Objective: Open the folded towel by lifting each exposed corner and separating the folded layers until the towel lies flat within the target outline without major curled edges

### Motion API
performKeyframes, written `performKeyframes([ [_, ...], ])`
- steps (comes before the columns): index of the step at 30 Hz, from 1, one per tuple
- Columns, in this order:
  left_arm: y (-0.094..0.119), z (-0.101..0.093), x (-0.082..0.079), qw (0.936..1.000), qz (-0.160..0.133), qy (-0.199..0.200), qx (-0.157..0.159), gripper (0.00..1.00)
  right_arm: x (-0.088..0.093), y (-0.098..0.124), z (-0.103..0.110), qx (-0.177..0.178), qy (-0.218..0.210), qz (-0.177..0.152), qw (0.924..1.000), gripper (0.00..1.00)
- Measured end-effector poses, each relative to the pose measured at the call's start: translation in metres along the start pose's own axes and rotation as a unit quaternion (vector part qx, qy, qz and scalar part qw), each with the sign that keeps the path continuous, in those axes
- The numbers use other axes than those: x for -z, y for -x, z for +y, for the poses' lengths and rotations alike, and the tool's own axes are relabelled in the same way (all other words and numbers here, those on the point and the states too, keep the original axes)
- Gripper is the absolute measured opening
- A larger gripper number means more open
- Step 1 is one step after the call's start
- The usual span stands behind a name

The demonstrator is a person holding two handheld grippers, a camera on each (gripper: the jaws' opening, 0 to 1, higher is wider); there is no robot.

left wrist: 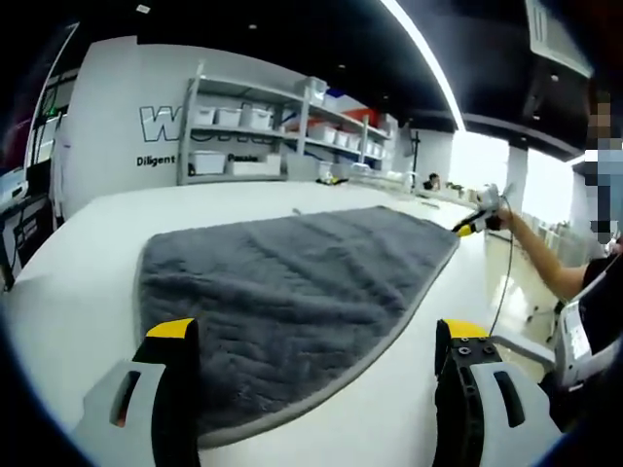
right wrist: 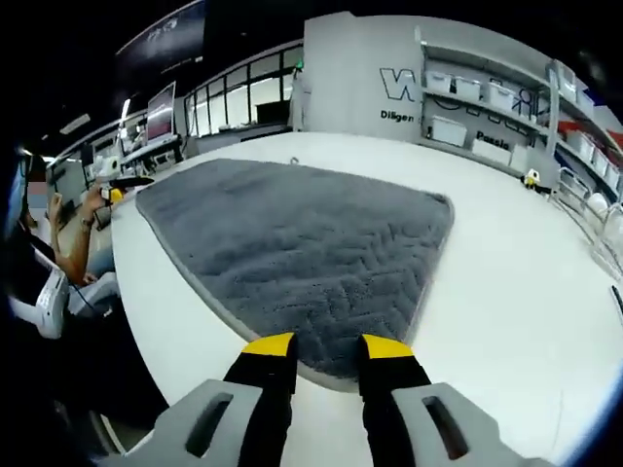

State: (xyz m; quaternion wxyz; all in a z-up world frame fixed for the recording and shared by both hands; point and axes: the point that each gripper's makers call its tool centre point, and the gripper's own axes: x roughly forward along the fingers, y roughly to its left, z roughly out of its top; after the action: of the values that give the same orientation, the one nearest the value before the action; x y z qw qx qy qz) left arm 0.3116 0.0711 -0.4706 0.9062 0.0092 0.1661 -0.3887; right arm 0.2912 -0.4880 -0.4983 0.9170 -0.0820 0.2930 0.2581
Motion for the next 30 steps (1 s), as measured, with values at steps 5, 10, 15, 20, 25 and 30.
performKeyframes([
  [5,0.001,0.001,0.002,1.0000,-0.001,0.004,-0.002,0.99,0.001,0.001,0.000,0.001,-0.005,-0.003,1.0000,0.22],
  [10,0.005,0.004,0.003,1.0000,-0.004,0.006,-0.006,0.99,0.002,0.002,0.002,0.001,-0.005,-0.003,1.0000,0.22],
  [15,0.010,0.008,0.003,0.9998,-0.009,0.011,-0.012,0.99,0.002,0.001,0.006,0.004,-0.006,0.003,1.0000,0.22],
  [20,0.013,0.006,0.000,0.9997,-0.015,0.010,-0.015,0.99,0.001,0.004,0.008,0.010,-0.004,0.010,0.9999,0.34],
  [25,0.019,0.010,-0.004,0.9995,-0.018,0.005,-0.024,0.99,-0.006,0.014,0.005,0.030,0.000,0.001,0.9996,0.48],
  [30,0.030,0.016,-0.005,0.9989,-0.014,0.000,-0.044,0.99,-0.017,0.025,0.012,0.029,0.004,-0.013,0.9995,0.58],
])
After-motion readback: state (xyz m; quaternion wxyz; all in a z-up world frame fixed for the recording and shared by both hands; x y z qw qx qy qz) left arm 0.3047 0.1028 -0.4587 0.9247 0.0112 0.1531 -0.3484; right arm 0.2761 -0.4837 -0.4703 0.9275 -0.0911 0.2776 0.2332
